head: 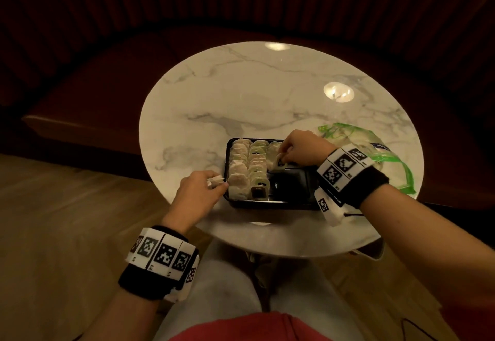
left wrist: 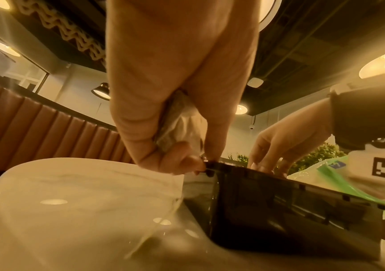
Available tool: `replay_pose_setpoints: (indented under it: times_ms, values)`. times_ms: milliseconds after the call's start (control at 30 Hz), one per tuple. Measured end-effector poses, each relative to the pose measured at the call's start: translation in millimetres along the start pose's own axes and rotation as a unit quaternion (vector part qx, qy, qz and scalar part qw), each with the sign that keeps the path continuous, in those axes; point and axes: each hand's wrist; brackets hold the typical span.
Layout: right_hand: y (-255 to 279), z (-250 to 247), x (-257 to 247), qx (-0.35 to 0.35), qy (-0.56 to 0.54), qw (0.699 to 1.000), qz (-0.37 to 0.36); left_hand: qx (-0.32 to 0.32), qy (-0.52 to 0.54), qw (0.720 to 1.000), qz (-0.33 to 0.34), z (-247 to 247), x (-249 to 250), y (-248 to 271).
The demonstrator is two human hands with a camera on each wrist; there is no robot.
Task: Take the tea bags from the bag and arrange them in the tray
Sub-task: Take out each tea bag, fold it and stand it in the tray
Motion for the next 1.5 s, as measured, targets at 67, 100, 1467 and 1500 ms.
replay_pose_setpoints:
  times_ms: [67,100,1467,1500]
  values:
    - [-5,-1,-4,-0.016,0.019,1.000,0.003,-0.001,-0.007,1.000,0.000,0,1,0]
    - [-8,-1,-6,-0.014,0.022,1.000,0.006,-0.003,-0.009,1.000,0.001,0,1,0]
    - [-6,22,-4,-0.158,0.181,0.969,-0.058,0.003,-0.010,1.000,0.009,3,-1,4]
    - [-5,22,-4,-0.156,0.176,0.970,-0.058,0.004,-0.007,1.000,0.007,3,-1,4]
Point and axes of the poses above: each hand's wrist, its own y-axis away from the middle knuckle, its own z-axis out of the palm, x = y × z, and after that the axes turned 14 degrees about y, right-handed
